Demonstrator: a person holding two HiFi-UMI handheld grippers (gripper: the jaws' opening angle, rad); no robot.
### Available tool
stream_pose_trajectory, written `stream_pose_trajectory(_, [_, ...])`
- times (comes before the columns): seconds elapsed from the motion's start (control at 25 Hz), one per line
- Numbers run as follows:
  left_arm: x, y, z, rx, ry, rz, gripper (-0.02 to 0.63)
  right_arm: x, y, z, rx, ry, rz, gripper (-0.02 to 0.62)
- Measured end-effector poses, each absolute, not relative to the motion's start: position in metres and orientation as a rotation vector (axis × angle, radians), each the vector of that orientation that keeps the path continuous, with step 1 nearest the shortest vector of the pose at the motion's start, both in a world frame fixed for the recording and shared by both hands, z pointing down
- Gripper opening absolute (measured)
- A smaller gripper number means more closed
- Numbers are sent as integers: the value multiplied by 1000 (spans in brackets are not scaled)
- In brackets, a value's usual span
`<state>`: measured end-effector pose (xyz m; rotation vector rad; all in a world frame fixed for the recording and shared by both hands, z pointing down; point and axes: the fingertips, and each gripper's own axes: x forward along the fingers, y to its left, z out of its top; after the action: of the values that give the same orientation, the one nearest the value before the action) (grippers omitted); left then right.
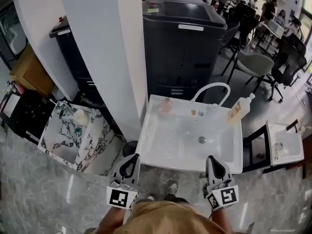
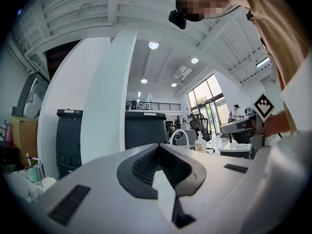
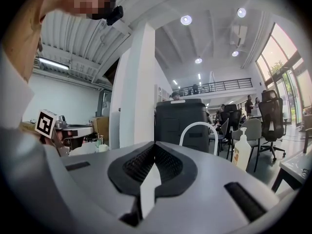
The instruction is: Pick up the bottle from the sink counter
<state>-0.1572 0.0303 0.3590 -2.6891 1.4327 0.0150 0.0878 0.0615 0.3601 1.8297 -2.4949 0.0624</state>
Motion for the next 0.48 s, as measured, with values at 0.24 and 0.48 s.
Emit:
stream_pose_trajectory(0.24, [-137,7,359,-2669,1456,-4,2,103,37,368,1784,-2517,90,0])
stream_pose_trajectory(0.48, [-129,-9,354,-2639,1488,-13,2,110,19,374,1737,-2543,116,0])
